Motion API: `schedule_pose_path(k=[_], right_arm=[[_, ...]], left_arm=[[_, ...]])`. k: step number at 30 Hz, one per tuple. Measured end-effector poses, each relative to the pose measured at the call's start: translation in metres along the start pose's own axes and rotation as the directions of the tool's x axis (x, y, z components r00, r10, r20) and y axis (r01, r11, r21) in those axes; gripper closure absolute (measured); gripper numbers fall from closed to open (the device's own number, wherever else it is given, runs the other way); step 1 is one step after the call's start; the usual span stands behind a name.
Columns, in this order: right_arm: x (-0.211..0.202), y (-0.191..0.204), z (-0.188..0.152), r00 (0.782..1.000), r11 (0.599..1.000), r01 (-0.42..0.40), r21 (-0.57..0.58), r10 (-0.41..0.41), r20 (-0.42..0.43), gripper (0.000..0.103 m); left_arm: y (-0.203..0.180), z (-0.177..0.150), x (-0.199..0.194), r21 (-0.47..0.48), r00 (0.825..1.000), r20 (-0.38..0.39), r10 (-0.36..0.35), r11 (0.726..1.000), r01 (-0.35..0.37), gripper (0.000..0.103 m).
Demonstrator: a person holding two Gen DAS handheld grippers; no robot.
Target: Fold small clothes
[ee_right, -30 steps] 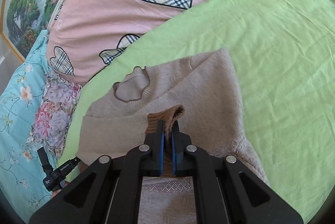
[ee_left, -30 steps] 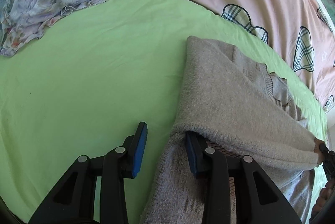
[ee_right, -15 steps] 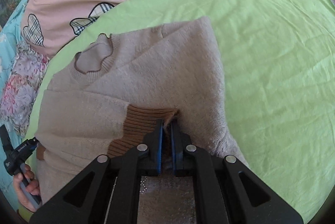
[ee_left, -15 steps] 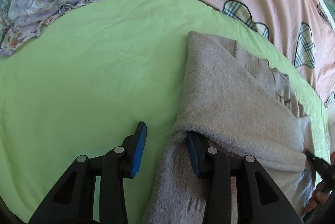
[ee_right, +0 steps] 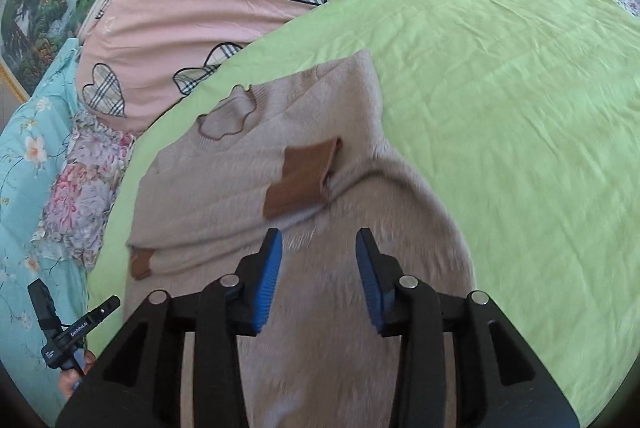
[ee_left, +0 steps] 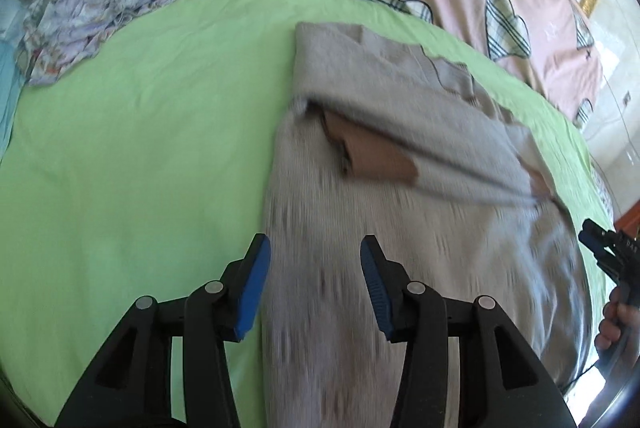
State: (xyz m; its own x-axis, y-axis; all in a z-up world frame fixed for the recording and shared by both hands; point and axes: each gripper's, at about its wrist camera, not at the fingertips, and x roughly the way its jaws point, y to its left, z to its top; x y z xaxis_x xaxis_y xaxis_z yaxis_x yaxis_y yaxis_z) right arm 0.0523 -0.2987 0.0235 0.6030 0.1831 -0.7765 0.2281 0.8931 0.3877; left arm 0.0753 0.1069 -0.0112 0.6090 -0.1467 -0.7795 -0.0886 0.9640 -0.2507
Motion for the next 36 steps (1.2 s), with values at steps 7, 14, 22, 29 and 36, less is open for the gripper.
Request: schedule_pose_path(k=[7, 14, 22, 29, 36], right_arm=[[-0.026, 0.001, -0.032, 1.0, 1.0, -0.025, -0.001, 0.025, -0.002, 0.063], [-0.048, 0.001, -0.056, 0.999, 0.999, -0.038, -0.017, 0.039, 0.025, 0.061], [-0.072, -0.016, -0.074, 0.999, 0.999, -0.033, 0.0, 0.033, 0.033, 0.057], [-0.096, -0.051, -0.097, 0.996, 0.995, -0.095, 0.023, 0.094, 0.002, 0.057], [-0.116, -0.083, -0.134, 0.986, 0.992, -0.126, 0.017, 0.127, -0.103, 0.057]], left_arm=[[0.009, -0.038, -0.017, -0.004, 0.999, -0.04, -0.03, 1.0, 0.03, 0.053], [0.025, -0.071, -0.028, -0.049, 0.988, -0.084, -0.129, 0.991, 0.125, 0.047], [0.015, -0.123, -0.055, 0.038, 0.957, -0.132, -0.258, 0.963, 0.265, 0.048], [0.029, -0.145, -0.058, -0.036, 0.905, -0.139, -0.403, 0.915, 0.402, 0.053], [0.028, -0.144, -0.059, -0.009, 0.913, -0.15, -0.38, 0.924, 0.383, 0.071]])
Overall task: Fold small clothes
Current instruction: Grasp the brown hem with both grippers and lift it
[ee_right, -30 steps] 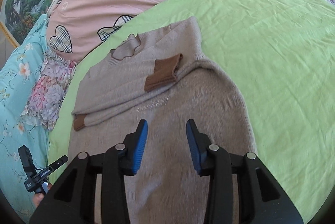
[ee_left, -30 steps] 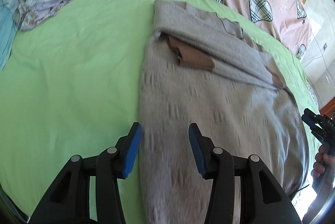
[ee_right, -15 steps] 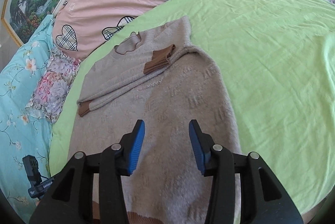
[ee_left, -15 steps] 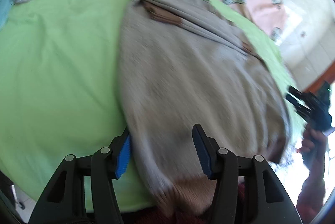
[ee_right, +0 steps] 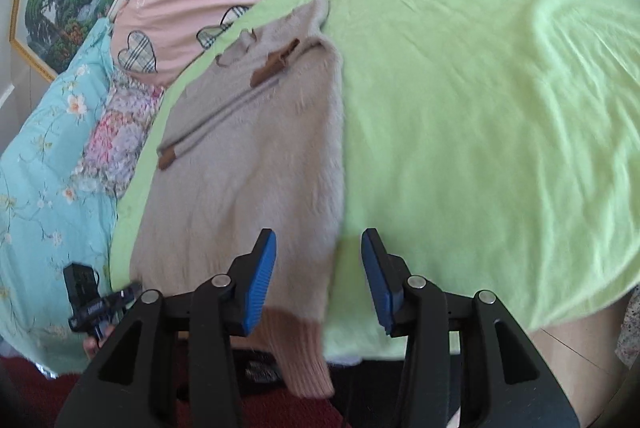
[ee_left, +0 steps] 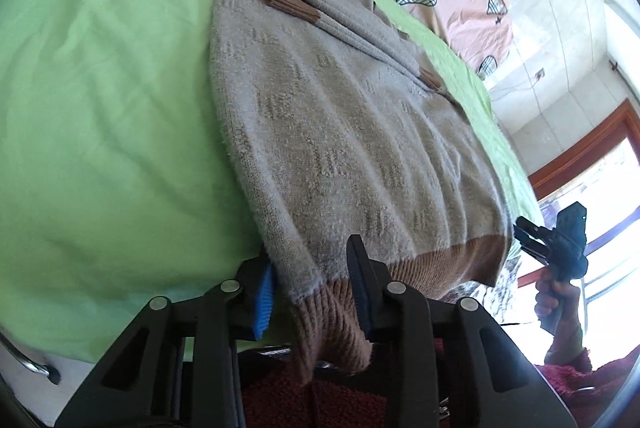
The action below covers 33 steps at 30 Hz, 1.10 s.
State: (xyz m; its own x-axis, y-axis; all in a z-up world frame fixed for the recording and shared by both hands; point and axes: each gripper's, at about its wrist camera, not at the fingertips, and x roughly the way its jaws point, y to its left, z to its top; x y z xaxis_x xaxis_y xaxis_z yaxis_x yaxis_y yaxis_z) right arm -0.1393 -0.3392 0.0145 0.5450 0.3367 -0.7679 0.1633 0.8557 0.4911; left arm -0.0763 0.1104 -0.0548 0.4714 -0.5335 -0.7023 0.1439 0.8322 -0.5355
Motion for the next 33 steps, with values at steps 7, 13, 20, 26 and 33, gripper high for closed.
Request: schedule_pose_path(k=[7, 13, 20, 26, 33], right_arm=[[0.024, 0.005, -0.025, 0.98, 0.983, -0.18, -0.024, 0.178, -0.087, 0.057], [0.03, 0.009, -0.036, 0.979, 0.979, -0.187, -0.082, 0.179, -0.095, 0.094], [0.003, -0.002, -0.026, 0.975, 0.969, -0.223, -0.11, 0.219, -0.043, 0.095], [0.032, -0.006, -0.027, 0.973, 0.976, -0.204, -0.077, 0.194, -0.124, 0.086], [0.021, 0.0, -0.027, 0.964, 0.962, -0.258, -0.089, 0.251, -0.087, 0.093]], left_arm=[[-0.009, 0.001, 0.01, 0.067, 0.999, -0.05, 0.004, 0.998, -0.001, 0.07], [-0.008, 0.001, 0.006, 0.105, 0.999, -0.034, 0.025, 0.994, -0.021, 0.094], [0.0, 0.002, -0.007, 0.103, 1.0, -0.01, 0.001, 0.995, 0.0, 0.096], [0.01, -0.004, 0.009, 0.047, 0.996, -0.089, -0.028, 0.998, 0.033, 0.088], [-0.01, 0.0, -0.002, 0.12, 0.999, -0.033, -0.041, 0.992, 0.044, 0.097]])
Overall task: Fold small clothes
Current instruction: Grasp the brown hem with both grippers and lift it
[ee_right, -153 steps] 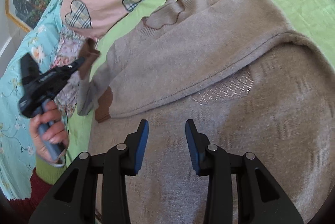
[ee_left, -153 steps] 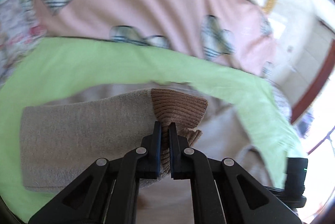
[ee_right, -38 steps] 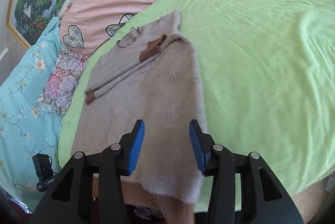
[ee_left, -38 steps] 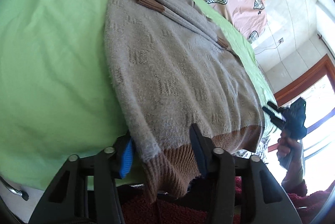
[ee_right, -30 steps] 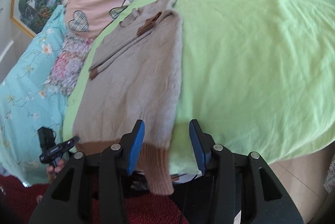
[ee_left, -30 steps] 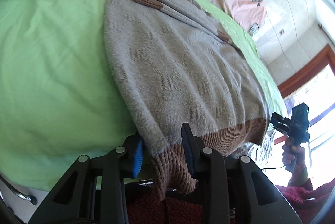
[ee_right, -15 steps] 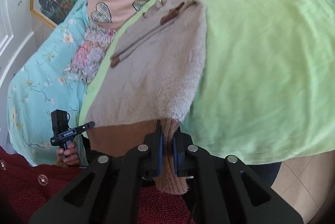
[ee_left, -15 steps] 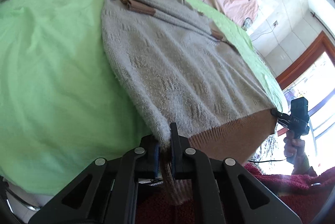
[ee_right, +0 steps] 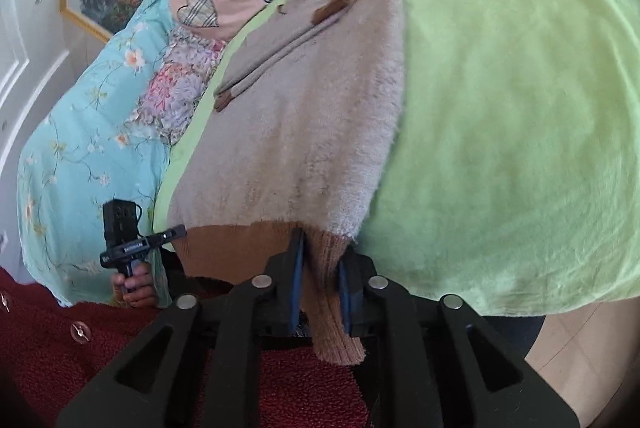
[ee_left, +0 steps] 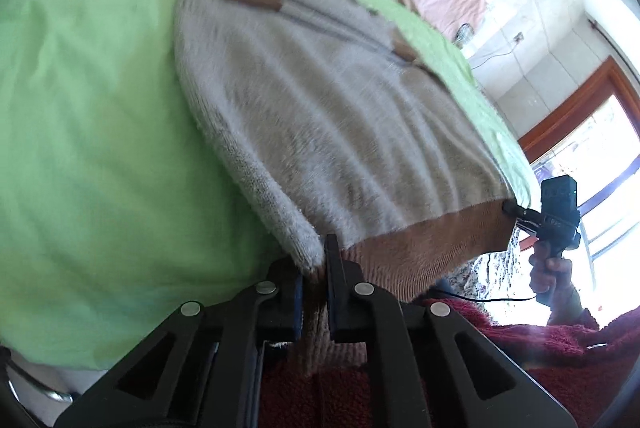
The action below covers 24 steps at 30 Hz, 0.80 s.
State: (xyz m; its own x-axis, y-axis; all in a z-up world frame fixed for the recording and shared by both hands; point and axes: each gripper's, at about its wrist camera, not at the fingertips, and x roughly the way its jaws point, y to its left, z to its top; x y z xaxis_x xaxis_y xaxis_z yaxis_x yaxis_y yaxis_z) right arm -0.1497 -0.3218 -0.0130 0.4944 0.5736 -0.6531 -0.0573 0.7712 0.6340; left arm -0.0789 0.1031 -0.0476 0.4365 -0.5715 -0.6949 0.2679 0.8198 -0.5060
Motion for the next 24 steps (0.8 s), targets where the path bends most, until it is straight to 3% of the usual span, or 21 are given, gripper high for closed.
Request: schedule_pose_path(k=[3, 7, 15, 18, 24], right_arm=[[-0.026, 0.007, 0.009, 0.994, 0.998, -0.068, -0.001, 0.067, 0.09, 0.094], [-0.043, 0.016, 0.033, 0.978, 0.994, -0.107, -0.021, 0.109, 0.179, 0.094], [-0.034, 0.051, 0.116, 0.935, 0.982, -0.134, -0.133, 0.169, 0.311, 0.094], [-0.018, 0.048, 0.164, 0.927, 0.988, -0.085, -0.127, 0.126, 0.355, 0.094], [0.027, 0.024, 0.25, 0.928, 0.999, 0.004, -0.05, 0.015, 0.371, 0.094]], left_arm=[[-0.005, 0.01, -0.024, -0.005, 0.996, 0.082, -0.025, 1.0, 0.026, 0.097], [-0.007, 0.037, -0.049, -0.011, 0.979, 0.201, -0.04, 0.999, 0.043, 0.097], [-0.006, 0.136, -0.061, 0.03, 0.921, 0.388, -0.025, 0.999, 0.015, 0.097], [-0.004, 0.181, -0.049, 0.027, 0.909, 0.417, -0.016, 1.0, 0.006, 0.097], [0.002, 0.264, -0.01, 0.025, 0.912, 0.408, 0.034, 0.999, -0.048, 0.097]])
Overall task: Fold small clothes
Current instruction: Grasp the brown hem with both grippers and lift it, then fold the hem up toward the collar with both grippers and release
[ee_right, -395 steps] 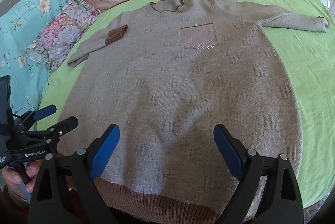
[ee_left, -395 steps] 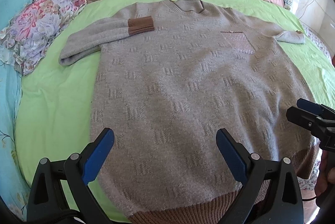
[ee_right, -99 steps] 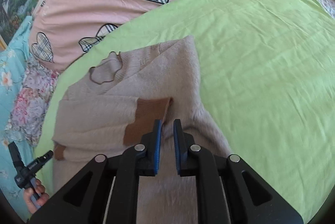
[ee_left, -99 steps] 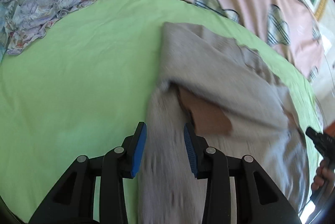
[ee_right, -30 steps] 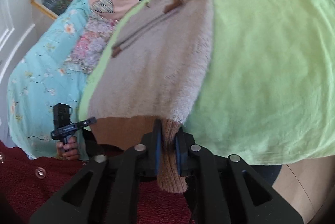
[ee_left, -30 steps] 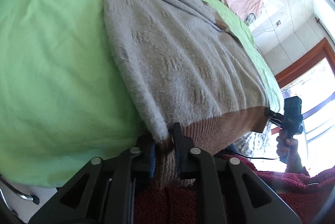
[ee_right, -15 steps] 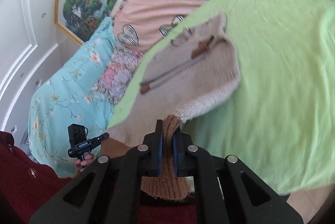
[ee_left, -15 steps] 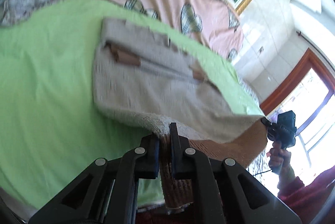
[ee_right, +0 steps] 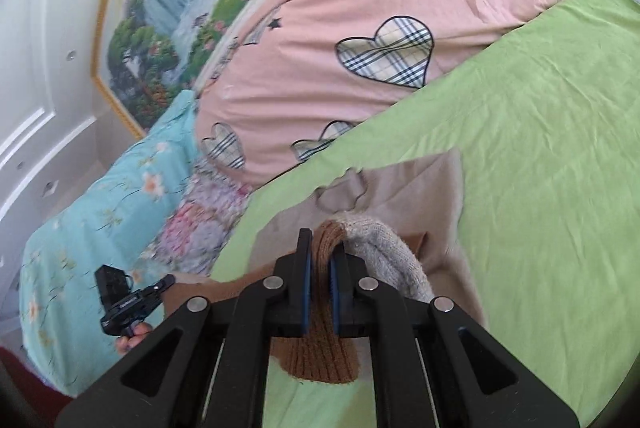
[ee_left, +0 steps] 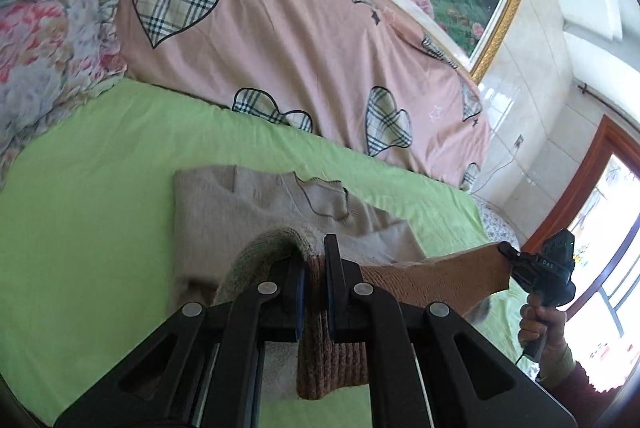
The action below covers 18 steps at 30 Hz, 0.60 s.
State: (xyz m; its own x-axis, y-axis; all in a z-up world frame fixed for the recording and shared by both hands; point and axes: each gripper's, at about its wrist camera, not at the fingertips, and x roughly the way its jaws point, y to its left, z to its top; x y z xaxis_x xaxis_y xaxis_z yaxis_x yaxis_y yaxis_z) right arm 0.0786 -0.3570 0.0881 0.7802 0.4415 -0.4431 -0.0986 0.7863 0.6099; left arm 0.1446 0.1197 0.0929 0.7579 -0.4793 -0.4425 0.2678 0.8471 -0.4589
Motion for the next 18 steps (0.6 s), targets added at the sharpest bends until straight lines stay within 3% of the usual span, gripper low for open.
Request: schedule_pose_path(k=[9, 18], right_arm=[[0.096, -0.05, 0.037, 0.989, 0.991, 0.133, 0.033, -0.13, -0.077, 0.094], [0.156, -0.089, 0.034, 0.957, 0.968, 0.25, 0.03, -0.242, -0.157, 0.094]], left_arm=[[0.065, 0.037, 0.104, -0.087, 0.99, -0.103, 0.091, 0.991, -0.1, 0.097], [0.119, 0.022, 0.183, -0.159, 0.966, -0.211, 0.152, 0.969, -0.187, 0.096]])
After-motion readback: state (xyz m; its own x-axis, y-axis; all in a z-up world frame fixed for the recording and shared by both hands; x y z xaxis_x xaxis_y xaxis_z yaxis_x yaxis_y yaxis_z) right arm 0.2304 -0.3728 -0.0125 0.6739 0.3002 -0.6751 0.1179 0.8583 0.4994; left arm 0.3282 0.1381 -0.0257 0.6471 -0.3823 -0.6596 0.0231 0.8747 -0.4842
